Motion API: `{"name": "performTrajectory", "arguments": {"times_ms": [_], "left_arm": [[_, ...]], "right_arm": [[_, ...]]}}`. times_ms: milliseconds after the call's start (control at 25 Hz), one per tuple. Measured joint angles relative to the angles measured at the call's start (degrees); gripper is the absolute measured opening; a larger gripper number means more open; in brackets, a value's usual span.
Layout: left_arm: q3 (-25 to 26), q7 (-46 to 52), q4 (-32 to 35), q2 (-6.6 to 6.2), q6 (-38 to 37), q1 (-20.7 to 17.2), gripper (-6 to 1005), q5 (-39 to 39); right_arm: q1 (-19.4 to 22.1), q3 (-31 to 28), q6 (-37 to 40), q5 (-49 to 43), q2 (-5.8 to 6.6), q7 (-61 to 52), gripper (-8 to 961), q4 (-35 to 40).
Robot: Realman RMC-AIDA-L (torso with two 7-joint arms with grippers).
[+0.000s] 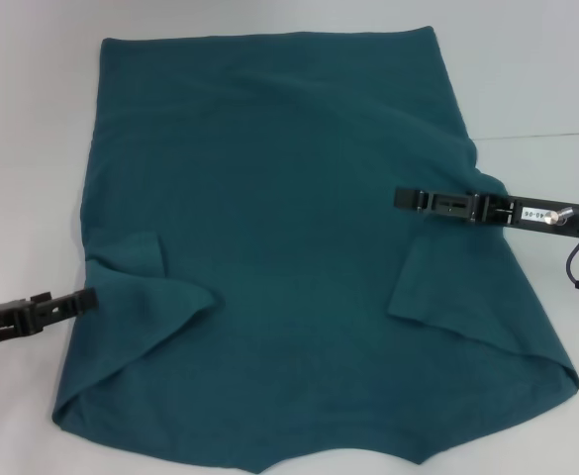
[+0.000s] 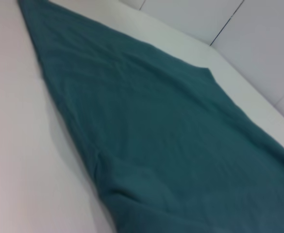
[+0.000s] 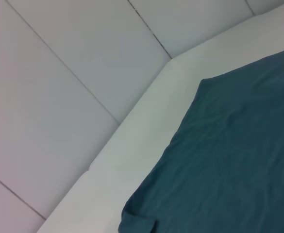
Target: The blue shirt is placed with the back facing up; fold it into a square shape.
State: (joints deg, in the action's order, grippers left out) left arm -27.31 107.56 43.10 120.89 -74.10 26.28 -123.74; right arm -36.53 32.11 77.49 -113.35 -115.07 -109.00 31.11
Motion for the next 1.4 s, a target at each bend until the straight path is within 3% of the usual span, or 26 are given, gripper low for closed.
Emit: {"name": "performTrajectory", "arguments": {"times_ms": [360,1400], "left_arm": [[-0.65,2.3,-0.25,-0.04,1.79,0.37,886,-3.82],[-1.36,4.69,1.2,-0.05,-2.37,0.7,886,-10.89]], "right_arm": [[-0.29,-0.02,-0.98,0.0,0.22,-0.81,915,0.0],[-0.26,-0.67,-0.94,0.13,0.64,-1.39,916,0.44]]}}
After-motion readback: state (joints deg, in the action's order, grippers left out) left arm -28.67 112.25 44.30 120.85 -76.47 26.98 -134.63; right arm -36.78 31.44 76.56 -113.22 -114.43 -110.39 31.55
